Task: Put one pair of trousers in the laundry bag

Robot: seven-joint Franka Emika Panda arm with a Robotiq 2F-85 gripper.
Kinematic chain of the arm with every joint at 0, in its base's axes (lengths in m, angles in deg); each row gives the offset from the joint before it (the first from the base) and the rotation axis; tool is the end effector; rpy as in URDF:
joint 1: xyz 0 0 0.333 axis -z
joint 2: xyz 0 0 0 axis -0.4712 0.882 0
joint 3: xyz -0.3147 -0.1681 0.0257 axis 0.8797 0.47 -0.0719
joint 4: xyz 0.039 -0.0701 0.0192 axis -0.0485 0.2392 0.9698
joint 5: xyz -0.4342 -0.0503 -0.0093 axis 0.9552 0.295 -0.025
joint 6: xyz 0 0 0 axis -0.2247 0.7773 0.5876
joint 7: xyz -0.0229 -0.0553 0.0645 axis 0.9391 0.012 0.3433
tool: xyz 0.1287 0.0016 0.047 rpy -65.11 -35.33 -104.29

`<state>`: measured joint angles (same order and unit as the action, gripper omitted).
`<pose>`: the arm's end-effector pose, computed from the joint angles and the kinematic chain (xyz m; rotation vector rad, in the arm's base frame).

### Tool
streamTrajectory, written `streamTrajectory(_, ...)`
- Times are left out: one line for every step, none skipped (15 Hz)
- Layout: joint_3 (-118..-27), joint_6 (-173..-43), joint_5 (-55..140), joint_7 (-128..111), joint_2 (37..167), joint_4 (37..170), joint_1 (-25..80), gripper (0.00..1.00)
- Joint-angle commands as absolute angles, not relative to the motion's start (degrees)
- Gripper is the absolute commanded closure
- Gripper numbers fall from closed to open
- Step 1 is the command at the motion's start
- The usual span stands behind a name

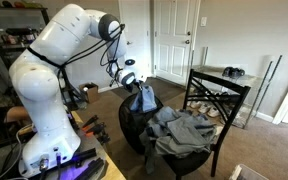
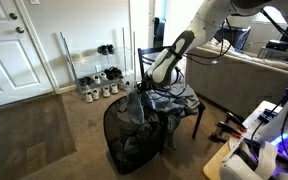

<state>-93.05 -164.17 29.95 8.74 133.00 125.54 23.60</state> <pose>0.6458 0.2212 0.0753 -2.6693 0.4634 -0.5797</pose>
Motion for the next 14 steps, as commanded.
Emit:
streamTrajectory(-95.3, -157.0, 30.2, 4.5, 129.4, 128.3, 25.4, 0.99)
streamTrajectory(-96.8, -154.8, 30.7, 3.1, 130.0, 127.2, 26.1, 0.99)
streamTrajectory(-97.2, -152.8, 30.8, 1.9, 130.5, 126.0, 25.9, 0.99)
streamTrajectory(-98.4, -150.6, 31.1, 0.3, 131.3, 124.4, 26.1, 0.99)
streamTrajectory(-98.7, -148.7, 31.0, -0.9, 131.7, 123.2, 25.6, 0.99)
streamTrajectory(-99.2, -146.8, 30.9, -2.2, 132.2, 121.4, 25.3, 0.99)
streamTrajectory(-99.6, -145.1, 30.7, -3.4, 132.5, 120.2, 25.0, 0.99)
streamTrajectory(-99.7, -143.7, 30.3, -4.3, 132.6, 119.1, 24.5, 0.99)
streamTrajectory(-99.5, -142.5, 30.1, -4.9, 133.0, 118.0, 24.2, 0.99)
streamTrajectory(-99.2, -141.6, 29.5, -5.0, 133.0, 117.3, 23.9, 0.99)
streamTrajectory(-98.4, -140.9, 29.4, -4.9, 133.1, 116.6, 23.2, 0.71)
streamTrajectory(-98.4, -141.2, 29.1, -5.1, 133.2, 116.4, 23.4, 0.71)
streamTrajectory(-98.2, -141.0, 28.9, -5.0, 133.2, 116.2, 23.4, 0.65)
streamTrajectory(-98.4, -142.3, 28.5, -5.2, 133.2, 116.4, 24.0, 0.59)
